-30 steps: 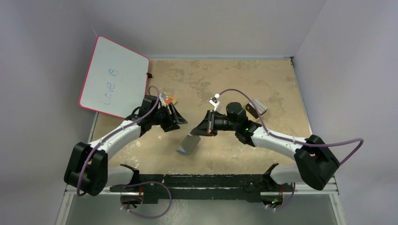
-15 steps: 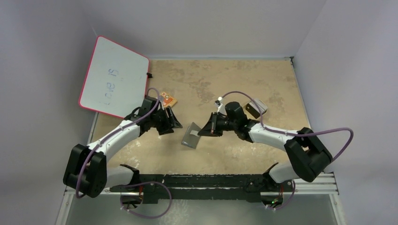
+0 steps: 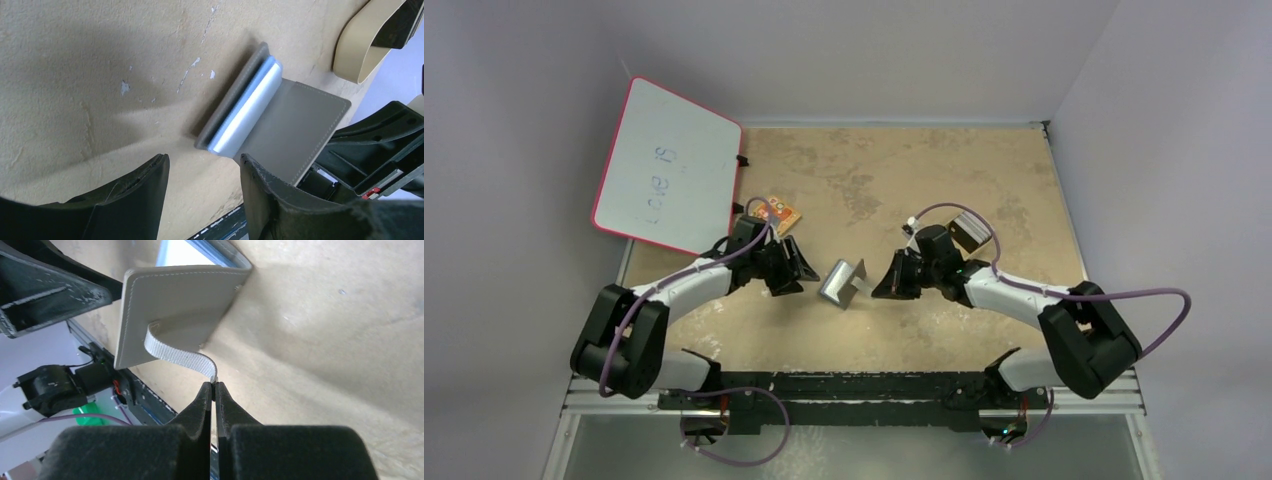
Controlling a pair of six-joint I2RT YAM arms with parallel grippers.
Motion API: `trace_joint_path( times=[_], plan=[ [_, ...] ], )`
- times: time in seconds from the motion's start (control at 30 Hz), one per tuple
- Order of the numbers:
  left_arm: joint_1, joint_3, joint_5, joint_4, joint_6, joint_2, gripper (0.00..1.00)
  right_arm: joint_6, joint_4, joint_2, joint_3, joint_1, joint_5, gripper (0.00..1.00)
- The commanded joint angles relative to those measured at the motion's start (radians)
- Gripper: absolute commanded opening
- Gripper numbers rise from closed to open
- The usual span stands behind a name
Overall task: Put the credit cards into the card holder
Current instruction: Open the card holder at the center of the board.
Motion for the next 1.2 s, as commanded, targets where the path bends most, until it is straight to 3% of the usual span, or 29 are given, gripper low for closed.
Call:
trace_joint_path(
  times=[0.0, 0.43, 0.7, 0.9, 1.17],
  plan=[
    [0.005, -0.011, 0.046, 0.120, -0.014, 0.023, 0.53, -0.039, -0.088, -0.050, -0.022, -0.001, 0.088, 0.00],
    [0.005, -0.043, 0.143, 0.331, -0.060, 0.102, 0.63, -0.048, -0.112, -0.043, -0.012, -0.001, 0.132, 0.00],
    [0.003, -0.047, 0.162, 0.422, -0.109, 0.185, 0.64, -0.050, -0.109, -0.046, -0.016, -0.001, 0.140, 0.00],
    [-0.001, -0.064, 0.174, 0.486, -0.143, 0.180, 0.62, -0.052, -0.100, -0.040, -0.017, -0.001, 0.139, 0.00],
    [-0.013, -0.070, 0.179, 0.533, -0.167, 0.217, 0.51, -0.058, -0.101, -0.041, -0.013, -0.001, 0.146, 0.00]
  ],
)
